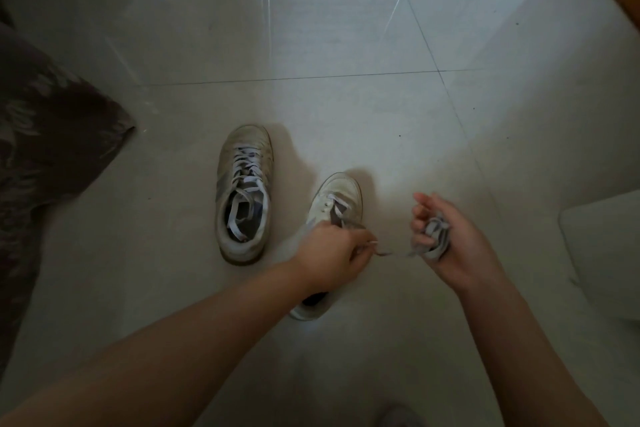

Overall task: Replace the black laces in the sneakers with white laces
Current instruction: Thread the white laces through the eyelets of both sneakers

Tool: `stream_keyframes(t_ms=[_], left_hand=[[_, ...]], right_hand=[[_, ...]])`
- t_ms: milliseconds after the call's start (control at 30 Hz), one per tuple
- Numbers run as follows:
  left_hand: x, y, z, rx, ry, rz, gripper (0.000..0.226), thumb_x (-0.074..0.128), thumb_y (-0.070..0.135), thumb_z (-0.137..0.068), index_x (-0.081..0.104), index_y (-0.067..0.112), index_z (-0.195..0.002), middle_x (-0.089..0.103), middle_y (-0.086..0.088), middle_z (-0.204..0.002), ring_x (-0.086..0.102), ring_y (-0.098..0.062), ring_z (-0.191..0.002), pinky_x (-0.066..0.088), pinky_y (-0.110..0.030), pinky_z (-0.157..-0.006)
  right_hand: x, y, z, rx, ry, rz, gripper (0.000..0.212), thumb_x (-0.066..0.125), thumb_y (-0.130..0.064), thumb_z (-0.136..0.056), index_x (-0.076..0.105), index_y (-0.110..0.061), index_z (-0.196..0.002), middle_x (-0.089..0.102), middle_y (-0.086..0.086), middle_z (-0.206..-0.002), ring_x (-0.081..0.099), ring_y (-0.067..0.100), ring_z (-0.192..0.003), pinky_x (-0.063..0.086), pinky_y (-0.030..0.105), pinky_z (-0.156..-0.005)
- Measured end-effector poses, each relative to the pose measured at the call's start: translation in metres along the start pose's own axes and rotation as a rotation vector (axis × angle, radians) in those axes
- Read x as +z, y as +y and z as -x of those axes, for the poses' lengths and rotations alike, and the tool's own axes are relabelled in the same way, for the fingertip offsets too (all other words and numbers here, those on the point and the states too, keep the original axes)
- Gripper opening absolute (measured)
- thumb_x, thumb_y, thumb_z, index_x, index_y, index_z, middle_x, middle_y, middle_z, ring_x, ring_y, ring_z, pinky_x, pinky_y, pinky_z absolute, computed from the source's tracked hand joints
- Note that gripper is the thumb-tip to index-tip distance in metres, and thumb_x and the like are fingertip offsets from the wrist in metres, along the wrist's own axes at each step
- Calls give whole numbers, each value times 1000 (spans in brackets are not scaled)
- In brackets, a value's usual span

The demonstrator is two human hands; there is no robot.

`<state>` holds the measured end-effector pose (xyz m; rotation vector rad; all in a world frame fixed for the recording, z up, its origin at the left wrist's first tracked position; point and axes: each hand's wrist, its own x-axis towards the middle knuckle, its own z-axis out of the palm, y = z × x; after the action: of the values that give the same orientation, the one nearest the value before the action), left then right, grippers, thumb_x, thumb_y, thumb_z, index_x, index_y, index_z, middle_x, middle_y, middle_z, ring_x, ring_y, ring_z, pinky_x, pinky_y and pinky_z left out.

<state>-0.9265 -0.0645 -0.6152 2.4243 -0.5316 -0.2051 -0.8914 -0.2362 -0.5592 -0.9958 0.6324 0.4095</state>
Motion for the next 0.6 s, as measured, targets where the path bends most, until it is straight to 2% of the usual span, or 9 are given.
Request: stream_keyframes(t_ms=[33, 100, 233, 267, 333, 433, 500, 533, 600], left_hand=[[1, 3, 0, -10, -26, 61, 42, 33, 41, -94, 67, 21, -106, 71, -4, -75, 66, -24, -74, 45, -28, -71], [0, 13, 2, -39, -123, 153, 28, 42, 32, -97, 66, 22, -108, 72, -2, -71, 67, -17, -74, 48, -26, -70], [5, 30, 17, -101, -338, 317, 31, 38, 28, -99, 57, 18, -77, 72, -2, -70, 66, -13, -67, 53, -30, -75], [8, 32, 19, -115, -327, 334, 29, 39, 26, -99, 59, 15, -81, 72, -3, -74, 66, -15, -70, 53, -33, -75], [6, 29, 17, -144, -183, 277, 22, 45, 22, -95, 64, 15, -103, 72, -3, -85, 66, -20, -78, 51, -35, -76], [-15, 22, -6, -215, 99, 116, 42, 56, 31, -90, 49, 25, -130, 64, 1, -106, 62, -22, -93, 46, -32, -74], [-27, 19, -23, -248, 47, 39, 63, 62, 38, -85, 34, 31, -140, 57, 0, -116, 59, -21, -99, 42, -29, -73], [-29, 18, -31, -243, -29, -18, 60, 62, 42, -85, 36, 34, -139, 59, 0, -115, 59, -21, -100, 40, -28, -71], [-32, 19, -38, -196, -80, -45, 29, 53, 43, -91, 59, 32, -118, 64, 4, -92, 62, -19, -93, 35, -25, -66]], right_hand=[[1, 6, -1, 29, 7, 54, 14, 53, -23, -90, 56, -9, -92, 55, -1, -60, 48, 7, -45, 31, 15, -32], [4, 13, -1, 68, -17, 97, 20, 43, -25, -98, 55, -9, -95, 55, -1, -62, 48, 7, -46, 30, 15, -33], [17, 6, 0, 33, -88, 165, 24, 43, -29, -98, 57, -9, -97, 56, -1, -66, 47, 7, -48, 29, 15, -34], [20, 2, 1, 18, -93, 221, 25, 44, -28, -98, 58, -9, -97, 56, 0, -67, 46, 7, -47, 28, 15, -34], [26, -6, 3, 9, -139, 320, 26, 44, -29, -97, 59, -8, -98, 56, 0, -69, 44, 6, -45, 26, 14, -33], [30, -18, 10, 42, -298, 322, 33, 45, -34, -90, 58, -6, -101, 56, 2, -67, 38, 4, -39, 21, 11, -29], [30, -22, 16, 59, -432, 246, 37, 51, -39, -83, 61, -6, -99, 55, 3, -66, 37, 3, -37, 20, 8, -30], [29, -23, 18, 63, -508, 190, 38, 58, -40, -80, 64, -6, -98, 56, 4, -66, 38, 2, -36, 21, 8, -30], [25, -26, 19, 64, -618, 97, 38, 70, -40, -76, 68, -8, -97, 57, 3, -68, 43, 2, -38, 22, 9, -31]])
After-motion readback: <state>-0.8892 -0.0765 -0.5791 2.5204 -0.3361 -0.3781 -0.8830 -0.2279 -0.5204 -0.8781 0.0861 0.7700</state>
